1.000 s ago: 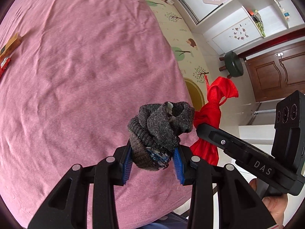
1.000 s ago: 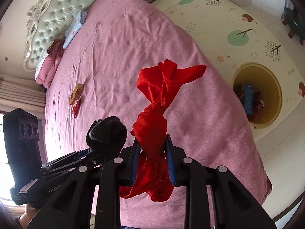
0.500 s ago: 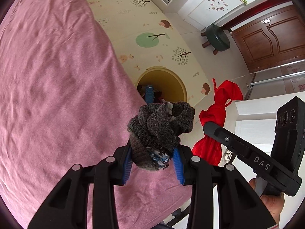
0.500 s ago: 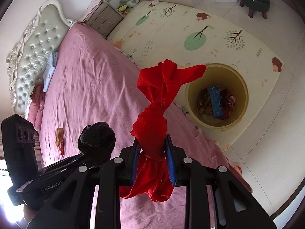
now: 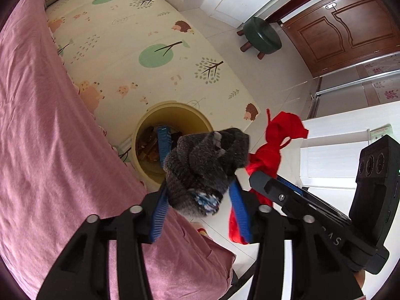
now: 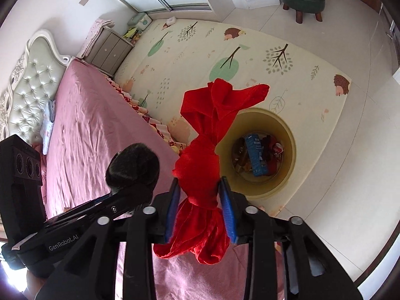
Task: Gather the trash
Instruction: 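Open both grippers to drop the sock and cloth into the bin, then move both open grippers back to the red tube and gold box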
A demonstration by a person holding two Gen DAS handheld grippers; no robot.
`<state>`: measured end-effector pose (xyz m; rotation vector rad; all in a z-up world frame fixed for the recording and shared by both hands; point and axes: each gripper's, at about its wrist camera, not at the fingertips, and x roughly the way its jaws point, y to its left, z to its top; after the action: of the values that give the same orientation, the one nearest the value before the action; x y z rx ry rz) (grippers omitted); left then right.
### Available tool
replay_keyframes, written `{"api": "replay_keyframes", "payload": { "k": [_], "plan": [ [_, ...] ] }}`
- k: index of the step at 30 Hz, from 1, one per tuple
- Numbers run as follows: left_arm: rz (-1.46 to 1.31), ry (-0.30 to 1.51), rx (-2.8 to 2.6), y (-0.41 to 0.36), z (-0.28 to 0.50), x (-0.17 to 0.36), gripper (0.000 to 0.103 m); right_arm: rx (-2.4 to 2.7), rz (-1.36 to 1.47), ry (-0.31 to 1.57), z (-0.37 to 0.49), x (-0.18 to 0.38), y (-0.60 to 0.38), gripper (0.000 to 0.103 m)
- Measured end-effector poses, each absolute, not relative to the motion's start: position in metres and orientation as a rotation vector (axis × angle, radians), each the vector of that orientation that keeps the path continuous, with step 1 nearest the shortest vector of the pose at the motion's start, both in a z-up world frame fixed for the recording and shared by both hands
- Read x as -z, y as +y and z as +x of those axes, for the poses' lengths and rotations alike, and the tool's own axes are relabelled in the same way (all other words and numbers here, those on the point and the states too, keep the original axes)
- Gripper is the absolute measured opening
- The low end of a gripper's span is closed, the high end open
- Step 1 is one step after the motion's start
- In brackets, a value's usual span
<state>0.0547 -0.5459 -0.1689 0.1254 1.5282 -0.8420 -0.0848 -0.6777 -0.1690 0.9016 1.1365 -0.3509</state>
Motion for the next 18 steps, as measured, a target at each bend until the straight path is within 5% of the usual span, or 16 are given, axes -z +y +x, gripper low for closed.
{"api": "replay_keyframes", "payload": {
  "k": [2, 18],
  "plan": [
    [0.126, 1.514, 0.802, -0.552, 0.061, 0.169, 0.085, 0.363, 0.903, 1.126, -0.089, 0.167, -0.685, 0.045],
    [0.04, 1.458, 0.677, -0.459, 0.09, 0.141, 0.084, 0.25, 0.797, 1.17, -0.058, 0.147, -0.63, 0.045]
  ]
}}
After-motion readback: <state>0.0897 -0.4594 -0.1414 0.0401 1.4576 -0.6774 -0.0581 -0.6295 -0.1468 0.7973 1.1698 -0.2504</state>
